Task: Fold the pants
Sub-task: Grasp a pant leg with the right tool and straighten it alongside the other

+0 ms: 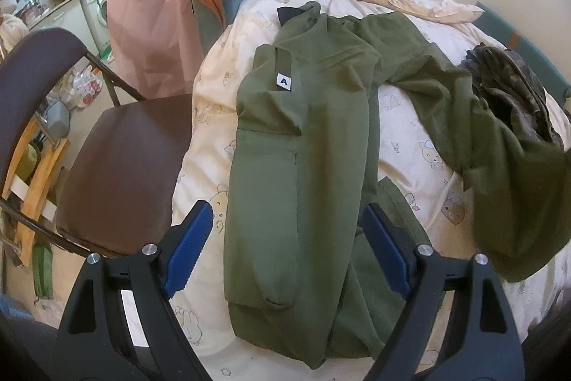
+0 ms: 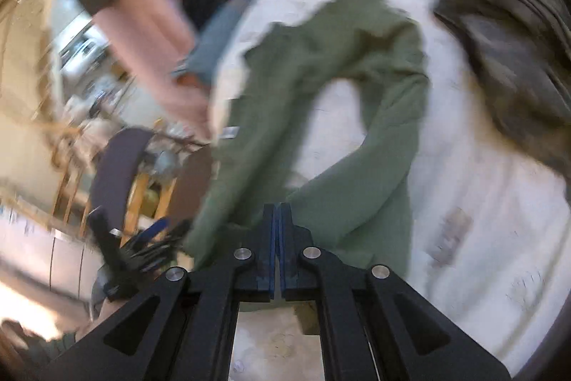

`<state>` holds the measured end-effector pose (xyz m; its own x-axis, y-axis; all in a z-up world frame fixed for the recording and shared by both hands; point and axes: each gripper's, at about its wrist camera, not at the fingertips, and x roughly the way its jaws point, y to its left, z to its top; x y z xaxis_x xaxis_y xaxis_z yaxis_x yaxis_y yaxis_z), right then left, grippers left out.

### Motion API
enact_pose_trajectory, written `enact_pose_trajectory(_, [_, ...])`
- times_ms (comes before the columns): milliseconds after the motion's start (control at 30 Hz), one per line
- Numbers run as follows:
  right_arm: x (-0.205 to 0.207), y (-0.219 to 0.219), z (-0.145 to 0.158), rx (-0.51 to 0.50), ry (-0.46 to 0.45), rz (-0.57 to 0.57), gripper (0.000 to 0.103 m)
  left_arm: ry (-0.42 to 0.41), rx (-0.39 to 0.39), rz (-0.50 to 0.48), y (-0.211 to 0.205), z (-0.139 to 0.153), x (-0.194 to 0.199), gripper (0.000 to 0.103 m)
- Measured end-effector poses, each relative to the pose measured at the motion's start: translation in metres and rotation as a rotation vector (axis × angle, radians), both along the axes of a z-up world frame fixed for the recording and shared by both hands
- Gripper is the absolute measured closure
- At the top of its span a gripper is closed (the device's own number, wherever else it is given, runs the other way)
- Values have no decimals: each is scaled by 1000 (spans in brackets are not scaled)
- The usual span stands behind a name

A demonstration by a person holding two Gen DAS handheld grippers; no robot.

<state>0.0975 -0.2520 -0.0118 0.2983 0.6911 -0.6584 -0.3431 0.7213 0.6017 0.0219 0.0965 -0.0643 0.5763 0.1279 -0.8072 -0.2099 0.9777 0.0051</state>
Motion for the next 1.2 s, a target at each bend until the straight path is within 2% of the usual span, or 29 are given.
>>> enact_pose_trajectory(33, [-2,5,1,-14,-16,9,89,3,-4,1,0,-1,1,20])
enact_pose_trajectory(67, [-1,8,-1,-32,-15,12,77,6,-12,2,0,-2,2,20])
enact_pose_trajectory(100, [1,10,-7,-76,6,4,44,9,-20,3,0,-2,3,20])
enact_pose_trajectory(133, [2,9,-10,-103,16,-9,30,11,-25,4,-1,-2,4,20])
enact_pose_trajectory(200, [-1,2,-20,-166,20,-47,30,10,-28,3,-2,-1,6,20])
enact_pose_trajectory(333, [-2,-16,-44,-265,97,-105,30,2,-42,-7,-5,2,6,20])
enact_pose_trajectory(467, [-36,10,-72,-472,80,-46,29,-5,-44,-19,-8,4,6,20])
enact_pose_trajectory(567, [-44,41,-95,-524,101,18,29,0,-40,-32,-12,3,6,20])
enact_pose_trajectory(667, [-45,70,-108,-588,67,-3,27,-6,-25,-40,-16,4,5,20])
enact_pose_trajectory(733, [-42,91,-120,-703,4,-39,25,-12,-25,-43,-17,5,4,20])
enact_pose_trajectory(800, [-37,107,-136,-861,-55,-94,25,-14,-26,-49,-17,6,2,20])
enact_pose_trajectory(867, [-33,116,-142,-931,-91,-114,25,-13,-28,-49,-17,7,1,20])
enact_pose_trajectory(900, [-31,115,-144,-950,-103,-124,28,-14,-31,-48,-17,7,1,20])
enact_pose_trajectory(967, [-26,109,-140,-922,-115,-154,64,-18,-47,-48,-16,9,-1,20])
enact_pose_trajectory(1000, [-24,97,-132,-856,-88,-176,91,-21,-55,-47,-14,11,-1,20])
enact_pose_trajectory(1033, [-22,90,-127,-789,-64,-189,100,-25,-61,-45,-14,13,-2,20])
enact_pose_trajectory(1200, [-57,15,-42,-388,-17,-339,101,-52,-103,-41,-10,23,-2,20])
